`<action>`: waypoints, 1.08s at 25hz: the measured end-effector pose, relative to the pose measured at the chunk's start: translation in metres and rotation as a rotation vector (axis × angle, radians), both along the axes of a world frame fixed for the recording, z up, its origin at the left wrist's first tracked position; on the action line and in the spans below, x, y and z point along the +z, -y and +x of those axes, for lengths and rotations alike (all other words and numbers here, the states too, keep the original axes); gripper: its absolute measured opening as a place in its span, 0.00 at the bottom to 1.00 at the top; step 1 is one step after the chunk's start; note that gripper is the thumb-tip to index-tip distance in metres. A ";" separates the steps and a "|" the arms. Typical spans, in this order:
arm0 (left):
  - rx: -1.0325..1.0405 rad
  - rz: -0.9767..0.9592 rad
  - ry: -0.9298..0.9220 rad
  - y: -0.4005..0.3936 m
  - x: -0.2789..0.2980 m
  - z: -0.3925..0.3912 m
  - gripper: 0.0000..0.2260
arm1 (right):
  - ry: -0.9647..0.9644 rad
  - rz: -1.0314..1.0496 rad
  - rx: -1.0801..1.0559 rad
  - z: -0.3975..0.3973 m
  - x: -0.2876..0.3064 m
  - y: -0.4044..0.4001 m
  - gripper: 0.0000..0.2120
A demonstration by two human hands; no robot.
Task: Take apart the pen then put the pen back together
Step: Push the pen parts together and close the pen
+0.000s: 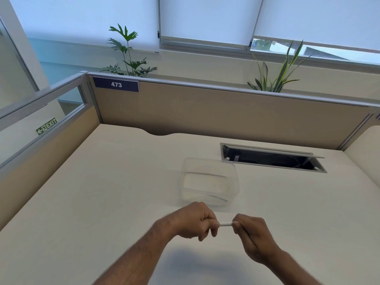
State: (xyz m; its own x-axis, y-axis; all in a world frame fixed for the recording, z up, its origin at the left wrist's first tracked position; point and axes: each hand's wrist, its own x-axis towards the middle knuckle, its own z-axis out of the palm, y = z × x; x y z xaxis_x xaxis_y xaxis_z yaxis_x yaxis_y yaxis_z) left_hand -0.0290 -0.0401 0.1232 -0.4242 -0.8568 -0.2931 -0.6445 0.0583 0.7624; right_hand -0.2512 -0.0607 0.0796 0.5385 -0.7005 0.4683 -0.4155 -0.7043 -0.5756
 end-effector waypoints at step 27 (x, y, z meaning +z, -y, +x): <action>-0.005 -0.065 -0.006 -0.001 0.007 -0.002 0.13 | -0.184 -0.056 -0.009 -0.007 0.011 0.008 0.18</action>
